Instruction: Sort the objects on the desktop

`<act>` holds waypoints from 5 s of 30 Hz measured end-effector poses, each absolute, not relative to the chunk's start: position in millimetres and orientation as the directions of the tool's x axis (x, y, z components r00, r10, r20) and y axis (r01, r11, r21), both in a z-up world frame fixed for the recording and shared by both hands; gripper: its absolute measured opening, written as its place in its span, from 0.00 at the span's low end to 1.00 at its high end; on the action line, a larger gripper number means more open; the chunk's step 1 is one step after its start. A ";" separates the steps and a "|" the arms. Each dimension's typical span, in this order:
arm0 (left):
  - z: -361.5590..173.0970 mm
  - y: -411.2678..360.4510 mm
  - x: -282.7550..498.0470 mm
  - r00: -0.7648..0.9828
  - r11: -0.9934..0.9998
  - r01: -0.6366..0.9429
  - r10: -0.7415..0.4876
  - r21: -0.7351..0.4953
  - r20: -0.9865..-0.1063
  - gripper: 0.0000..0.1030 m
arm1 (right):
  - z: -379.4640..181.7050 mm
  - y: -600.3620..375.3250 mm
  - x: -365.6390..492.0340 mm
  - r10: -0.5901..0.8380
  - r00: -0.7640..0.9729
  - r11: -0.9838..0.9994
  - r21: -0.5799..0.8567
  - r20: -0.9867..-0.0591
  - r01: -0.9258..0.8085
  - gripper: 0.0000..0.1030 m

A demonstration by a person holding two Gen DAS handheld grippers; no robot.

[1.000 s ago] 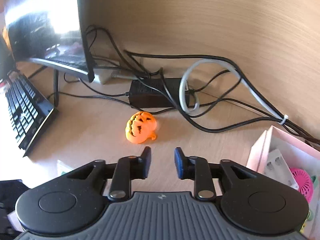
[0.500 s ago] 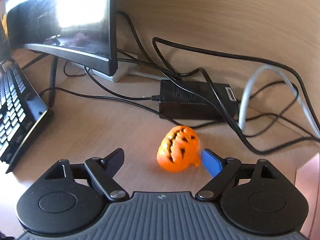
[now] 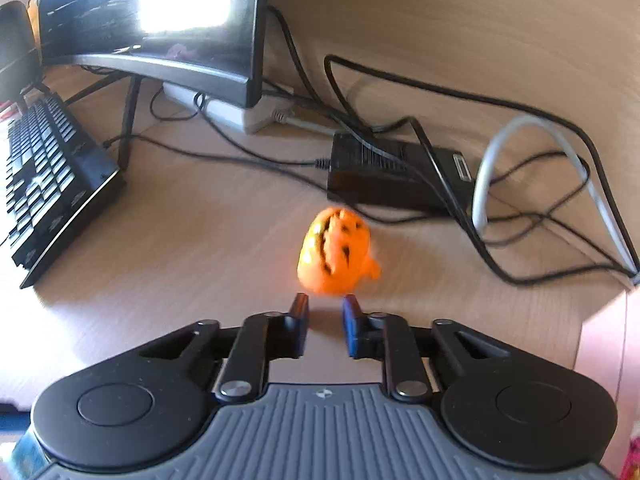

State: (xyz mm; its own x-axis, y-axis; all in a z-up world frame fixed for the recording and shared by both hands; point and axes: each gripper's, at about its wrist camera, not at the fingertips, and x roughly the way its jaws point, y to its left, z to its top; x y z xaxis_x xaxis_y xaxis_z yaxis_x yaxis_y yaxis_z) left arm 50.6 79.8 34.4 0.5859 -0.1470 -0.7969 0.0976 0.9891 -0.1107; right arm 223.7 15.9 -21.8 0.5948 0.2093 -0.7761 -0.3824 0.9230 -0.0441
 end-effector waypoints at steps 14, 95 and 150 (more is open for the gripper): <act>40.3 61.8 29.3 0.616 0.984 0.176 -0.135 -0.031 -0.776 0.58 | -6.6 -50.8 98.1 0.225 0.611 0.936 -0.005 -0.759 -0.351 0.15; 56.9 -28.8 -23.2 0.559 0.930 0.368 -0.224 -0.003 -0.798 0.91 | -1.1 -157.7 -75.2 0.008 0.727 1.000 0.009 -0.687 -0.001 0.70; 163.9 -128.4 82.7 0.632 0.809 0.587 -0.474 -0.021 -0.614 0.57 | 104.6 -212.3 -54.9 -0.034 0.830 0.999 -0.026 -0.556 0.023 0.34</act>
State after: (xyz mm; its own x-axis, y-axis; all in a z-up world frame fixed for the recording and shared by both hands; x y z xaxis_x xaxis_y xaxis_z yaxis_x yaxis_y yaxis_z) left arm 82.7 -128.4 163.9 0.6315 -0.4736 -0.6139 0.5869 0.8094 -0.0207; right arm -54.9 -212.3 104.6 0.8302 -0.0338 -0.5565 0.0232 0.9994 -0.0261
